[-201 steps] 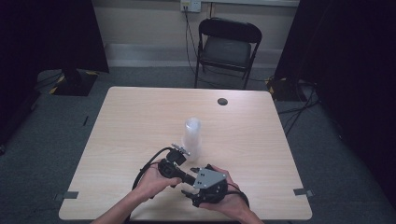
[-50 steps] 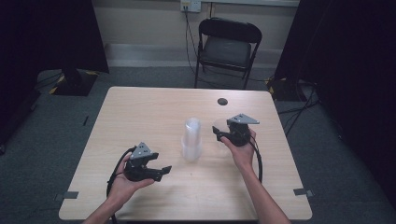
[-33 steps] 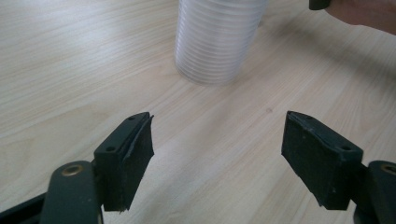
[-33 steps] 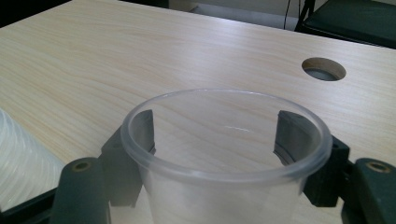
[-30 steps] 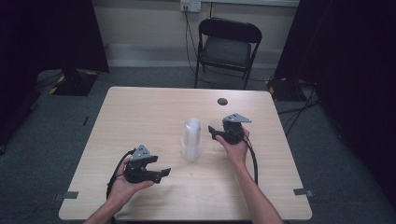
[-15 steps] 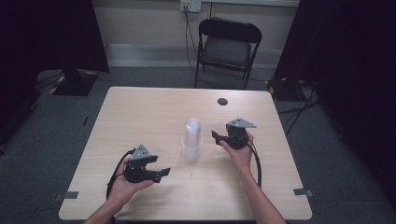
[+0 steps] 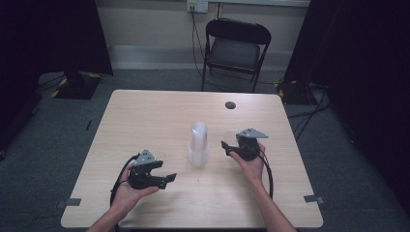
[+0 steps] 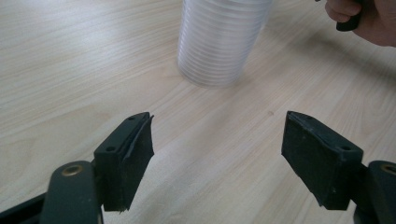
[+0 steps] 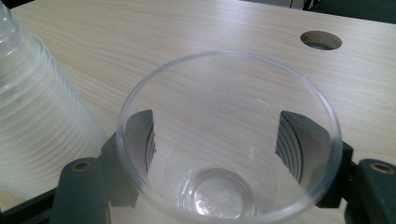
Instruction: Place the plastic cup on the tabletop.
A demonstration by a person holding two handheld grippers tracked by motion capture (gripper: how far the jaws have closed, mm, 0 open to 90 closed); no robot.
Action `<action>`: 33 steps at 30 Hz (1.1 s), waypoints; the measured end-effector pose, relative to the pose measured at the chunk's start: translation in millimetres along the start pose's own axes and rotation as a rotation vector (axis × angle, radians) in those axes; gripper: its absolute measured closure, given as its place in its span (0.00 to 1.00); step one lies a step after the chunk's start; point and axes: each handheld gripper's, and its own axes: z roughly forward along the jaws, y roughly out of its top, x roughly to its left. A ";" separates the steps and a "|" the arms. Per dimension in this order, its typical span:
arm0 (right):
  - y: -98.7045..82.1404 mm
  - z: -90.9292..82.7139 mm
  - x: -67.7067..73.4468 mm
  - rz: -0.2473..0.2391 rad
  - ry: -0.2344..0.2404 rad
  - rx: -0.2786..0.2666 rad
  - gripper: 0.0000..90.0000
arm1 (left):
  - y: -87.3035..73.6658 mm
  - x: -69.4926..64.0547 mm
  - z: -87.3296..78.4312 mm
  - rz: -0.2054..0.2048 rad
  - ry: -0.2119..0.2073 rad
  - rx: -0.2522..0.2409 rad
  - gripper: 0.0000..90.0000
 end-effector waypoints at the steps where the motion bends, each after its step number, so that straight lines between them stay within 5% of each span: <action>1: -1.5 -0.1 -0.6 0.004 0.002 0.009 0.31 | 0.0 0.0 0.1 0.001 0.000 0.002 0.28; 16: -7.4 4.4 1.0 0.054 0.032 0.061 0.18 | 0.0 5.2 -3.5 -0.014 0.018 -0.022 0.28; 33: -14.8 -27.9 -6.3 0.069 0.014 0.090 0.18 | 3.3 20.7 -11.6 -0.029 0.068 -0.062 0.28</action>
